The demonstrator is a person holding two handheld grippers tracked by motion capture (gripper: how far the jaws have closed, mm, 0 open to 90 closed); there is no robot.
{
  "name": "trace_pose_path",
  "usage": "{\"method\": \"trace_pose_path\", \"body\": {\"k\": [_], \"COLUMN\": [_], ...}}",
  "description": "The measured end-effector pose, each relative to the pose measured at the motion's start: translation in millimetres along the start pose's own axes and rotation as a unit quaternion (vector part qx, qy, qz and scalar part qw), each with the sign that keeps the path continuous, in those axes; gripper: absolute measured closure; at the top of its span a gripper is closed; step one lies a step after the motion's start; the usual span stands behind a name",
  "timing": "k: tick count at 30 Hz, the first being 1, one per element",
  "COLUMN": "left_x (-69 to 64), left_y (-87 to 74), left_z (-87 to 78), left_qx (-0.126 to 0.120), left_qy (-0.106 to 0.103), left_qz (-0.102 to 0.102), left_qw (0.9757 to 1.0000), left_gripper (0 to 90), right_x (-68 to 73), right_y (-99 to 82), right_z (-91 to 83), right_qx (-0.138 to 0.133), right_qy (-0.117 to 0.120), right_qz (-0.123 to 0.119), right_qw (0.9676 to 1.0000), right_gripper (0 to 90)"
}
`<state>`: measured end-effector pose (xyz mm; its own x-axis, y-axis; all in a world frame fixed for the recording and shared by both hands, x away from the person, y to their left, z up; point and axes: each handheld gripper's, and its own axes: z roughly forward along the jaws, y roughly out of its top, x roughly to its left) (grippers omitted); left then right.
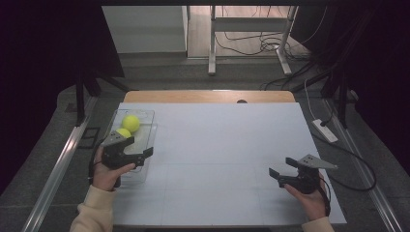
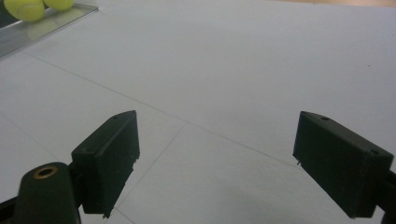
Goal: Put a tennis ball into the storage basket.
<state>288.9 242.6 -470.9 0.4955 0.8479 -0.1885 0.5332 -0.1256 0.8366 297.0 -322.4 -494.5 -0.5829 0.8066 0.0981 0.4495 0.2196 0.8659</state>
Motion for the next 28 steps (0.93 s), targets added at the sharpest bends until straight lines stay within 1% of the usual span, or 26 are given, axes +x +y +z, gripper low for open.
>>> {"method": "trace_pose_path", "body": {"k": [3, 4, 5, 6, 9, 10, 11, 12, 15, 18, 19, 24, 28], "left_x": [-5.2, -8.1, -8.1, -11.4, -17.2, -19.0, -19.0, -21.0, -24.7, -28.1, -28.4, -30.7, -33.7], "left_y": [-7.0, -10.9, -10.9, -15.7, -21.4, -22.6, -22.6, -23.7, -26.1, -28.6, -29.1, -29.6, -28.7], "left_z": [-1.0, -1.6, -1.6, -2.0, -3.6, -3.7, -3.7, -4.0, -3.5, -3.0, -2.8, -0.1, -0.4], "left_qx": [0.004, 0.004, 0.004, 0.001, 0.000, 0.002, 0.002, 0.001, 0.000, 0.009, 0.009, 0.012, 0.014], "left_qy": [-0.002, -0.007, -0.007, -0.014, -0.012, -0.015, -0.015, -0.013, -0.012, -0.012, -0.013, -0.012, -0.008], "left_qz": [0.006, 0.005, 0.005, 0.003, 0.012, 0.015, 0.015, 0.021, 0.024, 0.035, 0.035, 0.041, 0.050], "left_qw": [1.0000, 1.0000, 1.0000, 0.9999, 0.9999, 0.9998, 0.9998, 0.9997, 0.9996, 0.9993, 0.9993, 0.9990, 0.9986], "left_gripper": [10.1, 9.9, 9.8, 9.9, 9.8, 9.9, 9.6, 9.6, 9.7, 9.5, 9.5, 9.5, 9.4], "right_x": [-0.4, -0.2, 0.3, 0.7, 0.9, 0.7, 0.7, 0.5, 0.2, 0.7, 1.1, 1.5, 1.1], "right_y": [0.1, 0.1, 0.4, 0.7, 1.8, 2.1, 2.1, 2.5, 3.6, 4.3, 4.4, 4.4, 4.1], "right_z": [-1.4, -1.3, -0.8, -0.4, 0.3, 0.6, 0.6, 0.8, 1.5, 2.4, 2.8, 4.0, 3.7], "right_qx": [-0.003, -0.002, -0.001, -0.001, -0.001, -0.002, -0.002, 0.000, -0.001, -0.001, 0.000, 0.002, 0.003], "right_qy": [-0.001, -0.001, 0.000, 0.002, 0.006, 0.006, 0.006, 0.007, 0.007, 0.009, 0.009, 0.009, 0.009], "right_qz": [0.002, 0.002, -0.002, -0.003, -0.007, -0.009, -0.009, -0.010, -0.010, -0.014, -0.014, -0.016, -0.016], "right_qw": [1.0000, 1.0000, 1.0000, 1.0000, 1.0000, 0.9999, 0.9999, 0.9999, 0.9999, 0.9999, 0.9999, 0.9998, 0.9998], "right_gripper": [14.4, 14.4, 14.3, 14.3, 14.2, 14.2, 14.2, 14.2, 14.2, 14.2, 14.2, 14.1, 14.1]}}
